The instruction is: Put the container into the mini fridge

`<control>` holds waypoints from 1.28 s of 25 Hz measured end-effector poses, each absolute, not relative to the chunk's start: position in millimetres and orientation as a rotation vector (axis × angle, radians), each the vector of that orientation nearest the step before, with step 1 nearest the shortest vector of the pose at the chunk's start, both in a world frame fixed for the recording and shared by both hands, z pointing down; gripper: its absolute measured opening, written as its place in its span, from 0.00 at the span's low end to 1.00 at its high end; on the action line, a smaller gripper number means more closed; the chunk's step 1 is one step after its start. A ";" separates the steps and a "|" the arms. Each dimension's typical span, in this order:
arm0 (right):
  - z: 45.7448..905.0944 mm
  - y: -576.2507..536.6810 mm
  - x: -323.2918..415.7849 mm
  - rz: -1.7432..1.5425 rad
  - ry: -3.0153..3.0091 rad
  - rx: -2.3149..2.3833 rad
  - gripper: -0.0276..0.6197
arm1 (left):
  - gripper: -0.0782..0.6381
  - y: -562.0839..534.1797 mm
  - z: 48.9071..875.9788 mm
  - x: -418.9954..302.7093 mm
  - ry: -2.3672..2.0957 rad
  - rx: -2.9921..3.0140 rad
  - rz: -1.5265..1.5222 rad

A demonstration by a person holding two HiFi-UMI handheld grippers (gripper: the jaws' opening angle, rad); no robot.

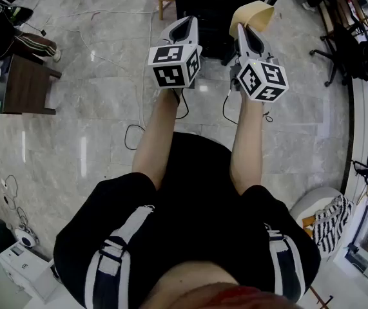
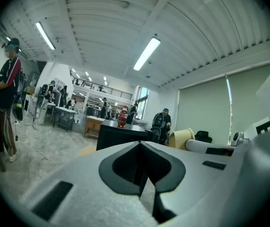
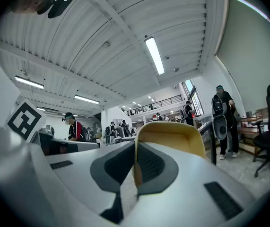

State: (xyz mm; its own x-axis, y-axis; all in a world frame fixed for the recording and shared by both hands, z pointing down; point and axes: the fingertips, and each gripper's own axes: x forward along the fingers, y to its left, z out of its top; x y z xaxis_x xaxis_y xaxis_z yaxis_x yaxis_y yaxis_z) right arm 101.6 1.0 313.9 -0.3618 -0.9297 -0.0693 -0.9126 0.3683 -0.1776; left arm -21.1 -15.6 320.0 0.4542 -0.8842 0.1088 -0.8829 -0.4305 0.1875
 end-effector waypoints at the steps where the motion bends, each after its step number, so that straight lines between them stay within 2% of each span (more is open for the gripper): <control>1: 311.7 0.9 103.2 -0.152 2.459 -1.657 0.07 | 0.12 -15.0 318.8 -19.3 -1.544 2.489 -0.011; 14: 318.3 -45.5 103.7 -0.120 2.438 -1.653 0.07 | 0.12 -64.7 335.7 -28.5 -1.574 2.458 0.000; 27: 354.6 -241.2 106.7 -0.238 2.408 -1.747 0.07 | 0.12 -275.2 375.1 -14.4 -1.468 2.441 0.118; 32: 378.6 -278.9 107.5 -0.273 2.429 -1.780 0.07 | 0.12 -322.9 404.3 -6.2 -1.430 2.413 0.163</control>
